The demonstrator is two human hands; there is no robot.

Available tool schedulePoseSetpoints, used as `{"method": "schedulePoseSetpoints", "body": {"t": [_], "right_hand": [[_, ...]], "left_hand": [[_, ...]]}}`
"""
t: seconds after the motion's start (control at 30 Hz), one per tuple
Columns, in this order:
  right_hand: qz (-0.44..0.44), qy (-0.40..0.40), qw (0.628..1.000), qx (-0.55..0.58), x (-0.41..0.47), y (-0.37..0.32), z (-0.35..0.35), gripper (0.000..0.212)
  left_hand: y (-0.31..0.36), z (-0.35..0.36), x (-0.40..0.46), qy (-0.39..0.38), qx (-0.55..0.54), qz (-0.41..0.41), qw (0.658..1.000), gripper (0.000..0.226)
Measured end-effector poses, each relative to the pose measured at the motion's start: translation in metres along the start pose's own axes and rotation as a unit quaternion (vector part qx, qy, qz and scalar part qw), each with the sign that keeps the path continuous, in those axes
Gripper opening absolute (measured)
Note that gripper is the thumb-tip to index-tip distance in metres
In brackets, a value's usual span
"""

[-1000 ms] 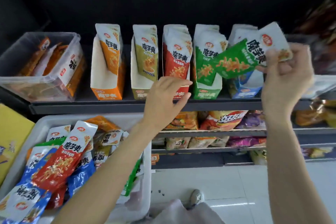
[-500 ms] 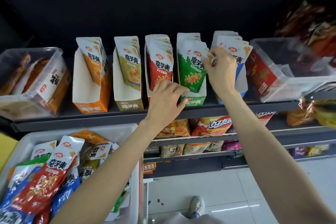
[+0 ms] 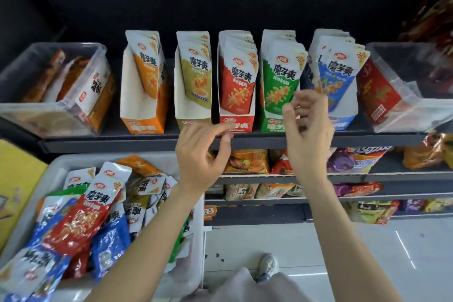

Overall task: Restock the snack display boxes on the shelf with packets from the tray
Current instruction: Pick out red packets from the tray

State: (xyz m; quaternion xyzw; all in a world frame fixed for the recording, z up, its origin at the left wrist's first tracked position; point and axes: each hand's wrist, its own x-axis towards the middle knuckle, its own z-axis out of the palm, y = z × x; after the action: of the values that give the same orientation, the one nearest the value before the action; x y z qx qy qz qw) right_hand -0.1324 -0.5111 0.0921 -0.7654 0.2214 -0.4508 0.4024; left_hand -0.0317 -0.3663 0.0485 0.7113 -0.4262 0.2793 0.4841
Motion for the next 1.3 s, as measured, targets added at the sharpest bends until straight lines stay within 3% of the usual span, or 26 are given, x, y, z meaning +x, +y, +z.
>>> {"method": "schedulePoseSetpoints", "body": {"t": [0.13,0.23,0.33,0.5,0.67,0.8,0.9,1.0,1.07,1.17,1.3], "right_hand": [[0.007,-0.233,0.972,0.010,-0.051,-0.020,0.034,0.014],[-0.029,-0.368,0.930,-0.001,-0.082,-0.019,0.074,0.015],[-0.026,-0.449,0.893,-0.002,-0.110,-0.014,0.118,0.018],[0.024,-0.539,0.841,-0.043,-0.142,-0.013,0.181,0.037],[0.032,-0.530,0.844,-0.077,-0.157,-0.021,0.228,0.045],[0.047,-0.532,0.830,-0.160,-0.163,-0.027,0.250,0.054],[0.046,-0.505,0.845,-0.171,-0.163,-0.029,0.254,0.037],[0.081,-0.486,0.865,-0.095,-0.153,-0.033,0.244,0.019],[0.177,-0.458,0.871,0.007,-0.141,-0.037,0.230,0.013],[0.327,-0.347,0.865,0.160,-0.119,-0.044,0.198,0.005],[0.357,-0.322,0.850,0.215,-0.093,-0.047,0.148,0.019]], "left_hand": [[-0.022,-0.058,-0.038,-0.012,0.054,-0.110,0.992,0.019],[-0.050,-0.103,-0.070,-0.111,0.142,-0.198,0.964,0.025],[-0.079,-0.142,-0.102,-0.202,0.247,-0.251,0.914,0.033],[-0.111,-0.185,-0.124,-0.241,0.337,-0.322,0.851,0.047],[-0.126,-0.203,-0.126,-0.262,0.344,-0.381,0.817,0.065],[-0.130,-0.208,-0.121,-0.255,0.292,-0.377,0.841,0.065],[-0.127,-0.209,-0.120,-0.228,0.277,-0.368,0.858,0.062],[-0.117,-0.214,-0.114,-0.204,0.231,-0.381,0.872,0.057],[-0.110,-0.218,-0.107,-0.203,0.157,-0.414,0.873,0.049],[-0.092,-0.216,-0.097,-0.209,0.054,-0.457,0.863,0.028],[-0.061,-0.192,-0.081,-0.191,-0.087,-0.495,0.843,0.014]]}}
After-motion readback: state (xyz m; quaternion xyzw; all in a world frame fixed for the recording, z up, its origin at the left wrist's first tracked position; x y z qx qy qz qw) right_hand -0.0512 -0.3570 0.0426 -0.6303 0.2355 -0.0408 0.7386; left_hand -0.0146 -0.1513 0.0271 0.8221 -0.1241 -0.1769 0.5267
